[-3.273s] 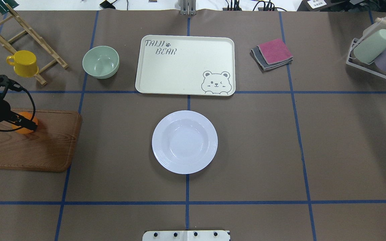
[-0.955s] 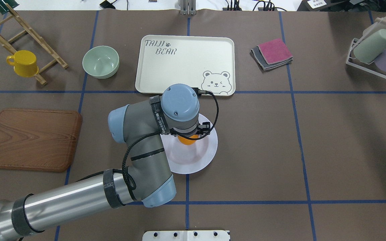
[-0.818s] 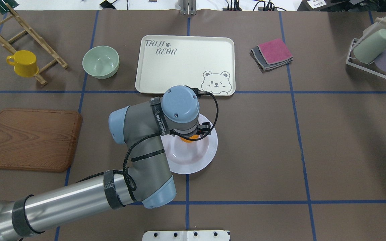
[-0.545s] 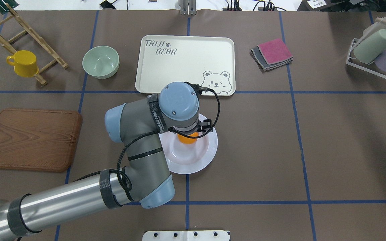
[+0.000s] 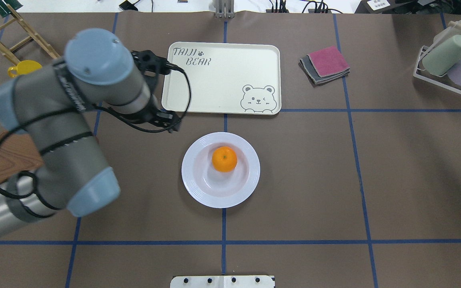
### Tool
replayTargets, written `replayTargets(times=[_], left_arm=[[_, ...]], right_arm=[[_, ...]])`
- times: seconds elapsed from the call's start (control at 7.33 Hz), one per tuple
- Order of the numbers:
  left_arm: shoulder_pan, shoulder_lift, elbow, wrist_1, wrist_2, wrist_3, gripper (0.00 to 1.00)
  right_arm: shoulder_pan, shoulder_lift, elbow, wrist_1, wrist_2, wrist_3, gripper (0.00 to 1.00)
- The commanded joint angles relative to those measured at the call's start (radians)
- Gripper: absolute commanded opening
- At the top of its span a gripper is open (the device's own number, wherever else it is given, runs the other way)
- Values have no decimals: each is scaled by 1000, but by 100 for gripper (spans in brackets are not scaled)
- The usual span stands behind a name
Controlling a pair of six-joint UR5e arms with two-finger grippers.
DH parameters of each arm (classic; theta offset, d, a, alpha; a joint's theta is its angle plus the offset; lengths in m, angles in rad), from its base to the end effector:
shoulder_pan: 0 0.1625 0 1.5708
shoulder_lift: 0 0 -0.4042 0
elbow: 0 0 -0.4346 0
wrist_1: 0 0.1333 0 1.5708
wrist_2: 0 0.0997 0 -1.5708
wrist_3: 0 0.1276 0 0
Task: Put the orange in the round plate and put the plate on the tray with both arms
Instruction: 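Withdraw the left arm to rest while the right arm moves in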
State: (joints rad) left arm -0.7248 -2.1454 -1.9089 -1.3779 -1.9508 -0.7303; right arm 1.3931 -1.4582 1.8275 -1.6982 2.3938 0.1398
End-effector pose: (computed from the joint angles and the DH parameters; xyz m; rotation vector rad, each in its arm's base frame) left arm 0.4211 -0.4877 0.1813 0.2442 0.7618 0.2462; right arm -0.0613 -0.5664 0.4676 0.0958 -0.8450 -0.1351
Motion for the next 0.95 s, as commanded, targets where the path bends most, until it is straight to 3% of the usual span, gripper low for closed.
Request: replayTargets(times=[0.0, 0.27, 0.41, 0.55, 0.82], left_arm=[[-262, 181, -56, 78, -92, 481, 100], [-468, 246, -35, 173, -132, 825, 100], [-538, 327, -35, 174, -134, 936, 100], [-570, 394, -3, 143, -134, 1021, 100], [-730, 415, 71, 123, -219, 1023, 100]], right_arm=[[-110, 30, 26, 206, 1, 429, 100], [-228, 32, 44, 471, -10, 852, 100], [-258, 41, 50, 571, -11, 1014, 100], [-282, 67, 65, 606, -15, 1141, 100], [-447, 120, 130, 608, -216, 1358, 100]])
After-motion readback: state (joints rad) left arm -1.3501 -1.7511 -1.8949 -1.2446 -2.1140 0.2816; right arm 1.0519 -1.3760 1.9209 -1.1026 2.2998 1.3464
